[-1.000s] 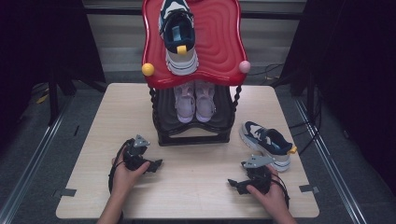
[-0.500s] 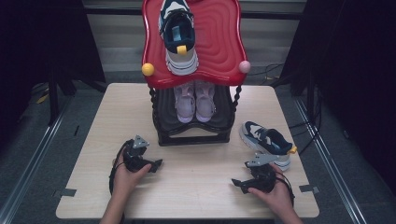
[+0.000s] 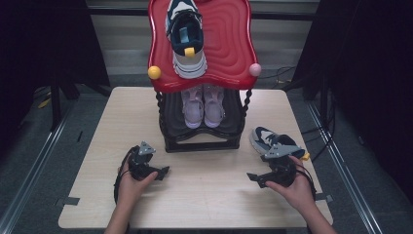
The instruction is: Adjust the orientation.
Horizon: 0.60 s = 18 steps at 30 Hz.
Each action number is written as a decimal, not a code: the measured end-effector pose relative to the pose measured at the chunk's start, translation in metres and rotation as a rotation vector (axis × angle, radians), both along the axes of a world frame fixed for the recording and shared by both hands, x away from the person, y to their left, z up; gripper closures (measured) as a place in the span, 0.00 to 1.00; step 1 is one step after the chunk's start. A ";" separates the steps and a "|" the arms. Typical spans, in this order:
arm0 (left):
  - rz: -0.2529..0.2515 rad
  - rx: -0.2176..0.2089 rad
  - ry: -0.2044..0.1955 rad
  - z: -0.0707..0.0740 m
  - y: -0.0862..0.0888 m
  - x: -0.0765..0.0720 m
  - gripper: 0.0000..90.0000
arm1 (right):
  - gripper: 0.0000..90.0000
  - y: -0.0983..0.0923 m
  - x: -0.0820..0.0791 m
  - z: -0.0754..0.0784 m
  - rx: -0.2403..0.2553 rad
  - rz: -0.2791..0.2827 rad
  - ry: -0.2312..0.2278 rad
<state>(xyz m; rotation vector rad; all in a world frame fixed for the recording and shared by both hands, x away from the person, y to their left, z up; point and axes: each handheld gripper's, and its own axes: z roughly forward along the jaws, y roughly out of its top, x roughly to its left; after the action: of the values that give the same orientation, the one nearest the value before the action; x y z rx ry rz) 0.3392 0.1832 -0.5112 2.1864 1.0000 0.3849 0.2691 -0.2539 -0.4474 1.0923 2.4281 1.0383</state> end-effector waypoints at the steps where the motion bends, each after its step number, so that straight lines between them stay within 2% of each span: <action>1: 0.000 0.000 0.000 0.000 0.000 0.000 0.00 | 0.17 -0.002 0.002 0.003 0.006 -0.007 -0.002; 5: -0.001 -0.002 -0.001 0.000 0.000 0.000 0.00 | 0.19 -0.008 0.009 0.013 0.009 -0.034 -0.039; 12: -0.001 0.001 -0.001 0.000 0.000 0.000 0.00 | 0.19 -0.029 0.016 0.025 -0.013 -0.090 -0.066; 16: -0.001 0.001 0.000 0.000 0.000 0.000 0.00 | 0.19 -0.043 0.016 0.024 -0.041 -0.125 -0.057; 18: 0.000 -0.001 0.000 0.000 0.000 0.000 0.00 | 0.25 -0.049 0.014 0.022 -0.033 -0.125 -0.077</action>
<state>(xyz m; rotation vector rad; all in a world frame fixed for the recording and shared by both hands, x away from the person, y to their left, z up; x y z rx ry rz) 0.3392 0.1832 -0.5112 2.1857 1.0003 0.3846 0.2828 -0.3029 -0.4252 1.1552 2.2777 0.9793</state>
